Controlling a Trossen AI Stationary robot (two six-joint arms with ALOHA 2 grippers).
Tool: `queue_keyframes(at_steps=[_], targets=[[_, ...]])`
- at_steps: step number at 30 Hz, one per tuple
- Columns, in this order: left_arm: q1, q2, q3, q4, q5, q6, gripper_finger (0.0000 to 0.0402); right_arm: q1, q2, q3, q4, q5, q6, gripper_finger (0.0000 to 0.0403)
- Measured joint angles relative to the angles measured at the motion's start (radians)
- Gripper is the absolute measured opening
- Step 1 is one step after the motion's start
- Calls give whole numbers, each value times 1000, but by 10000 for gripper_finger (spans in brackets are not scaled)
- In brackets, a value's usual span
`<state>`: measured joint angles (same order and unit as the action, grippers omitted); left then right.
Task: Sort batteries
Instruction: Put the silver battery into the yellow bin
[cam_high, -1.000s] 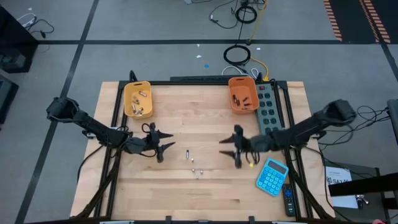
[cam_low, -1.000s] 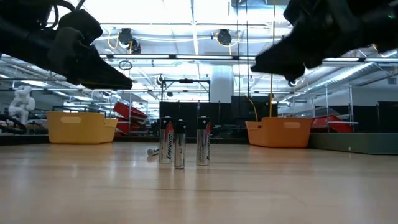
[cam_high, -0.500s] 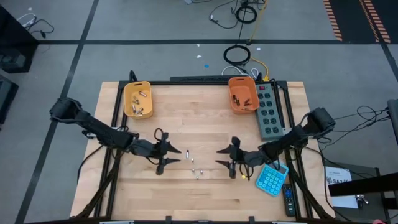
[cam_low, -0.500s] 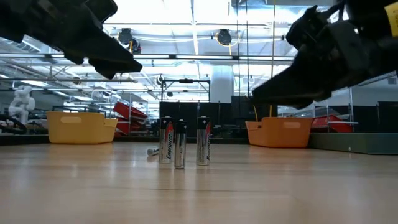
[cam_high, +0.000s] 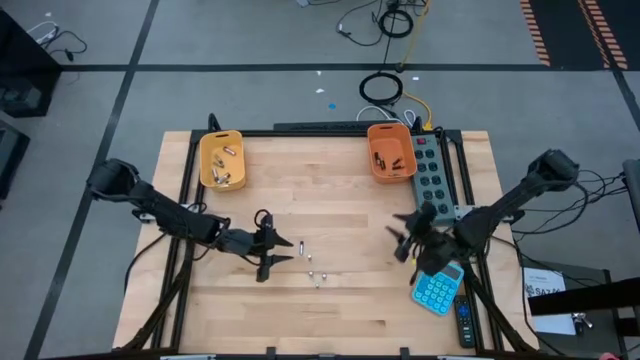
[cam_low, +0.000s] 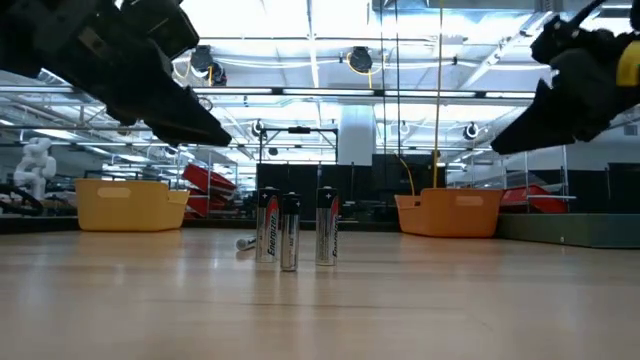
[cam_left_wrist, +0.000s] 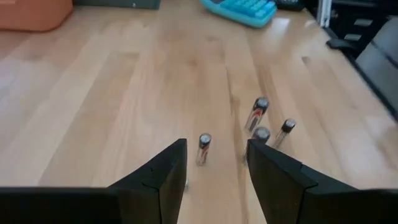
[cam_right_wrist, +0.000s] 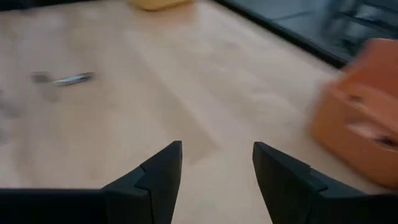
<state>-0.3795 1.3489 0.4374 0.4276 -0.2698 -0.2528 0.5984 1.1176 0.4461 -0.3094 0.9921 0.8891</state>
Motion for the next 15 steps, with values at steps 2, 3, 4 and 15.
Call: queue_keyframes(at_steps=[2, 3, 4, 15], targets=[[10, 8, 0, 11, -15, 18, 176, -39, -47, 0, -107, -2, 32, 190], [16, 9, 0, 10, -22, 25, 176, -69, -64, 0, -138, -16, 23, 190], [23, 9, 0, 10, -24, 30, 176, -110, -80, 0, -152, -40, -9, 190], [84, 5, 0, 12, -128, 49, 176, -473, -155, 0, 10, -212, -340, 189]])
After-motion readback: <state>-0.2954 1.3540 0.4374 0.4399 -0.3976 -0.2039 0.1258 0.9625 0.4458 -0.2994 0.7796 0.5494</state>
